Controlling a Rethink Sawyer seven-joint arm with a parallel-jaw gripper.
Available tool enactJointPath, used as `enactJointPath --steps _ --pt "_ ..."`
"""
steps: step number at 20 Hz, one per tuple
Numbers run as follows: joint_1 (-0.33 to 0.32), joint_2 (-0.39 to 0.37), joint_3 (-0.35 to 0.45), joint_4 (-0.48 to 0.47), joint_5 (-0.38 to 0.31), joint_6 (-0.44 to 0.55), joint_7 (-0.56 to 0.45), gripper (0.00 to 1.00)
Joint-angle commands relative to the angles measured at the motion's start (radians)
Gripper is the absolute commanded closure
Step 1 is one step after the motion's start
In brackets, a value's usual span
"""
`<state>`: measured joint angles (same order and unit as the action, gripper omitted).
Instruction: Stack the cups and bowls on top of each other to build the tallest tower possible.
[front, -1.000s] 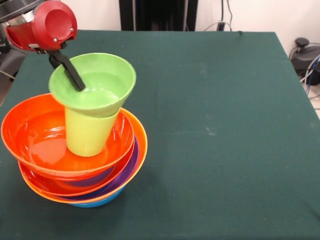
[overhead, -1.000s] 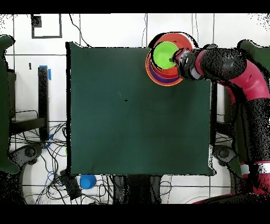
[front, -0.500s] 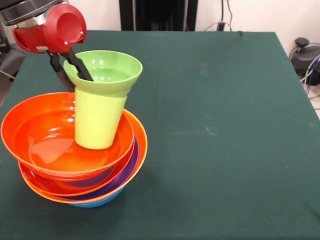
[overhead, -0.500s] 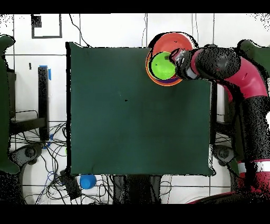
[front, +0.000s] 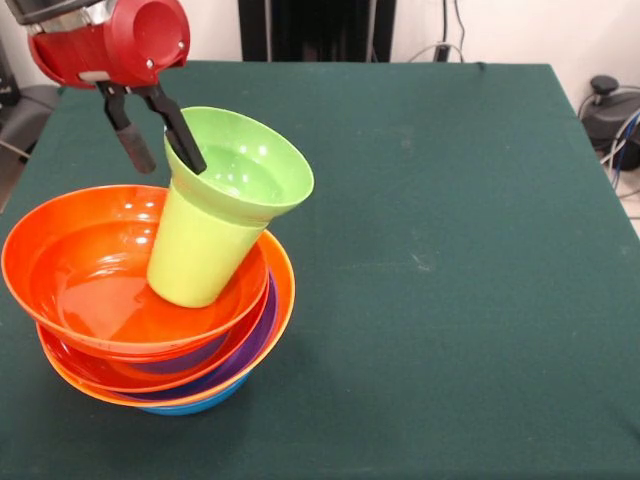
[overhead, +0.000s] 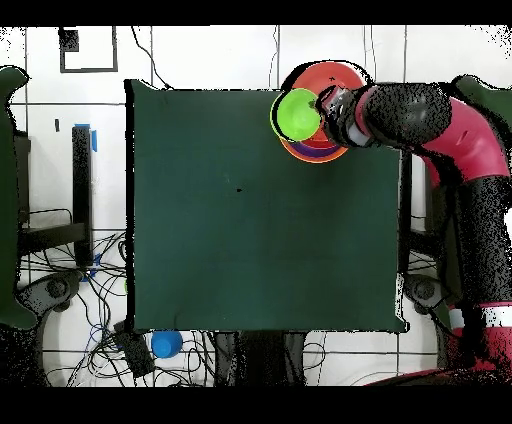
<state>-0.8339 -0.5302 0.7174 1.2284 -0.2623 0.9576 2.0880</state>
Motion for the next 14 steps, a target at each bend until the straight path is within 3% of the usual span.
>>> enactJointPath --steps 1,8,14 --pt "0.042 -0.017 -0.055 0.005 -0.054 0.047 -0.103 0.00" --pt "0.061 -0.031 -0.058 -0.053 -0.035 0.117 -0.090 0.00" --pt "0.067 -0.020 -0.066 -0.070 -0.034 0.101 -0.092 0.00"
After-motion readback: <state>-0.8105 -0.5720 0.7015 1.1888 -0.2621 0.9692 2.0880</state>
